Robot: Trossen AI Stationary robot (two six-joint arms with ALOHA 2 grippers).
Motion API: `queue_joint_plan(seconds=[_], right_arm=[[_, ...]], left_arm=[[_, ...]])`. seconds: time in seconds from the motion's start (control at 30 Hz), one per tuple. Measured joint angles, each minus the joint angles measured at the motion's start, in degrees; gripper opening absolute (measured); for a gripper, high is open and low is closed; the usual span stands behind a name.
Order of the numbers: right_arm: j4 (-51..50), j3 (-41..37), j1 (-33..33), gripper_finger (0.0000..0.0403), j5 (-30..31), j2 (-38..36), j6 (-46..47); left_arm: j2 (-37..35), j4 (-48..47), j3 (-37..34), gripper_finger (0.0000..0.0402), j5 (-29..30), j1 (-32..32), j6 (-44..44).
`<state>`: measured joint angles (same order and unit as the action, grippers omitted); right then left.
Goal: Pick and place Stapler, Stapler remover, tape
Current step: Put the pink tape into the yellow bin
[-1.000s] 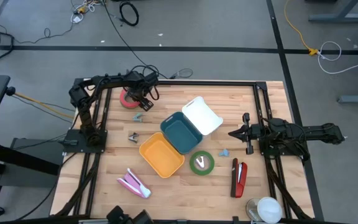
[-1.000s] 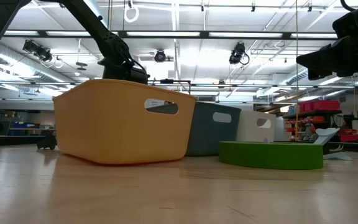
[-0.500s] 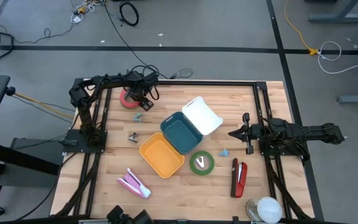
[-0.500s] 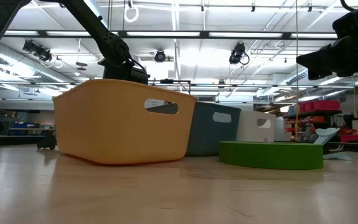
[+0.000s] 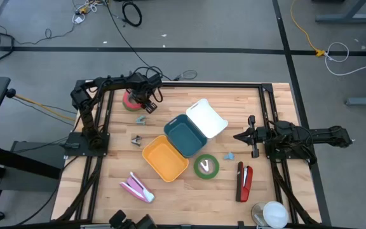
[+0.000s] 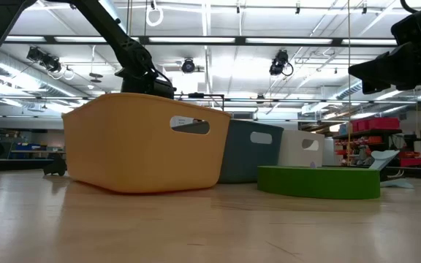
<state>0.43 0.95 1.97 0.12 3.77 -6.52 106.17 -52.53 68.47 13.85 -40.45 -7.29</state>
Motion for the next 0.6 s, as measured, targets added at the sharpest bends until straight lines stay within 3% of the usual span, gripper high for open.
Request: queue_joint_plan(seconds=[0.6], right_arm=[[0.0, -0.02, 0.01, 0.0013, 0.0, 0.0, 0.01]], left_arm=[[0.0, -0.18, 0.0, 0.0117, -0.01, 0.02, 0.46]])
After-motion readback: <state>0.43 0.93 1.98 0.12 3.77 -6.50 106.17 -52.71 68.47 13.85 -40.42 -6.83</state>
